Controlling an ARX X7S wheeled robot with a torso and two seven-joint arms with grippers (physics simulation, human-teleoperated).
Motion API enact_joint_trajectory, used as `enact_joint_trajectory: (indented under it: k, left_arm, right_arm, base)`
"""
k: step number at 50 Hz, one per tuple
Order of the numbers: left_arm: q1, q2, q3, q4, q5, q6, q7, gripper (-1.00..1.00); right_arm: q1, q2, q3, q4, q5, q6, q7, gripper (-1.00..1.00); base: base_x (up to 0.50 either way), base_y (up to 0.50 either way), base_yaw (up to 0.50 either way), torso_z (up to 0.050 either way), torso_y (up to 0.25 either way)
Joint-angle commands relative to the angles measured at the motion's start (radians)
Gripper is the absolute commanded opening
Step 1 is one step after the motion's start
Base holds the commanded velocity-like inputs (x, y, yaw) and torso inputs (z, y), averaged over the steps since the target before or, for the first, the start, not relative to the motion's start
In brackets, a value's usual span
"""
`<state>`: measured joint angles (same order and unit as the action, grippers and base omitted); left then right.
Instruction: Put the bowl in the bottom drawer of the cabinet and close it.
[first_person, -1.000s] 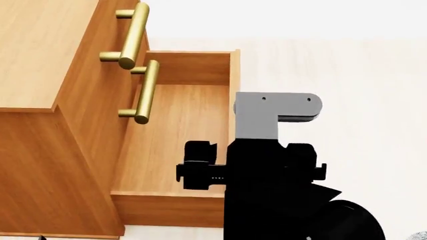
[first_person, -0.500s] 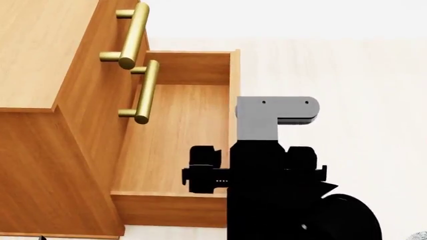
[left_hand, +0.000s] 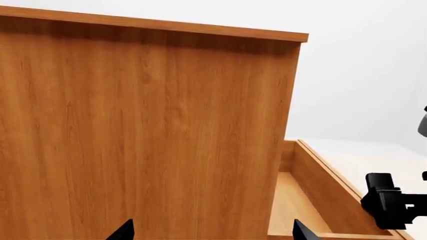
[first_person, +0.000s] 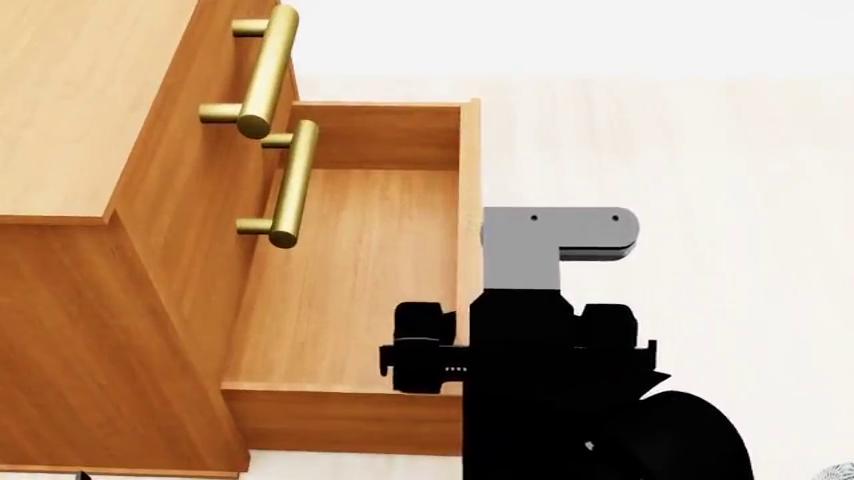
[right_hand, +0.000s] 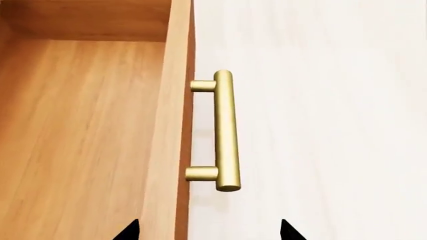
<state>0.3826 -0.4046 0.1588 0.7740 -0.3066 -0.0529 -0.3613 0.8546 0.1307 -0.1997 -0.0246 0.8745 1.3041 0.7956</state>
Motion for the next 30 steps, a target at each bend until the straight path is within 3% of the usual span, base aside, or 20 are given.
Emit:
enact_joint_trajectory:
  k: [1,30]
  left_arm:
    - [0.0,-0.005,-0.001,0.005,-0.003,-0.002,-0.005,1.0]
    - [0.003,-0.013,0.003,-0.002,-0.007,0.013,-0.011,1.0]
  right_arm:
    - [-0.007,0.014,-0.028,0.04,-0.017,-0.047,-0.023,1.0]
    - [0.007,0.023,-0.066,0.105,-0.028,-0.095,-0.047,1.0]
  base:
    - [0.0,0.0,0.0,0.0,0.0]
    - [0.0,0.0,0.0,0.0,0.0]
